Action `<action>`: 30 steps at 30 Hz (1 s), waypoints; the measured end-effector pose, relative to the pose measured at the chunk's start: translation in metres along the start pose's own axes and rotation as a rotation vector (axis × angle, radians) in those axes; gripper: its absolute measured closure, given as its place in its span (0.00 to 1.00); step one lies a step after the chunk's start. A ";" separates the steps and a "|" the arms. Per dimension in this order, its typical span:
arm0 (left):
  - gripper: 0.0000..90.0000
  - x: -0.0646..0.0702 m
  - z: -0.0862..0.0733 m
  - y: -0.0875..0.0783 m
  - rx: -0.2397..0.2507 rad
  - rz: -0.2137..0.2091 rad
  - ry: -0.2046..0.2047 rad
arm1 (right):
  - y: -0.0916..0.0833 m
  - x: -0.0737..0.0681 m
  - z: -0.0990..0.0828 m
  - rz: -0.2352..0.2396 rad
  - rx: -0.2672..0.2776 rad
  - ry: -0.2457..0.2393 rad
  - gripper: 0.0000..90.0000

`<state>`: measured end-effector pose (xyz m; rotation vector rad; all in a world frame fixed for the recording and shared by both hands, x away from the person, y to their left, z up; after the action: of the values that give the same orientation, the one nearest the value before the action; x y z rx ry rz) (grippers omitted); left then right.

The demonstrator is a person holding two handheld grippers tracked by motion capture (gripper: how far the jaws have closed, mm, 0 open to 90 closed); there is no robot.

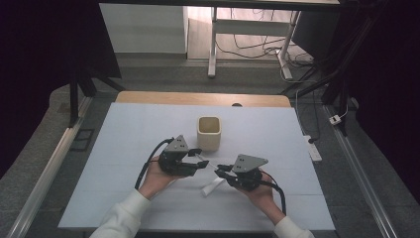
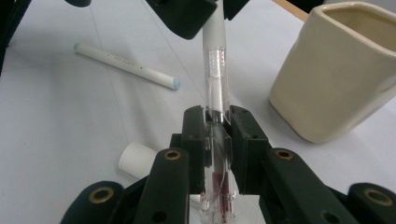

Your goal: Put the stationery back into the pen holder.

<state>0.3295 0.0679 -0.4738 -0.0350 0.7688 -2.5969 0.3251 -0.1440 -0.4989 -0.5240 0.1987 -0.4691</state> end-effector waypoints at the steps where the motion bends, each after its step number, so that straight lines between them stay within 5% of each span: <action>1: 0.55 0.000 0.000 0.000 0.000 -0.003 0.001 | 0.000 0.000 0.000 0.001 0.000 -0.001 0.85; 9: 0.64 0.001 0.000 0.001 0.008 -0.030 -0.003 | 0.002 -0.002 -0.001 0.003 0.001 -0.003 0.85; 17: 0.75 0.000 0.000 0.001 0.023 -0.104 -0.033 | 0.004 0.000 -0.003 -0.015 -0.018 -0.017 0.84; 22: 0.84 0.004 0.002 0.001 0.031 -0.158 -0.012 | 0.006 0.000 -0.005 -0.029 -0.021 -0.028 0.82; 30: 0.88 0.007 0.004 0.001 0.043 -0.171 0.014 | 0.005 0.001 -0.006 -0.036 -0.025 -0.038 0.81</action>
<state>0.3235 0.0624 -0.4715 -0.0735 0.7447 -2.7773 0.3266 -0.1433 -0.5065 -0.5611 0.1591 -0.4914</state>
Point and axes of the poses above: each handheld gripper's, and its own axes: y roughly forward along the jaws, z roughly out of its top, x roughly to its right, the point moved 3 cm from there along y, roughly forward along the jaws, and after that the axes turned 14 degrees about y, right-handed, at the moved point
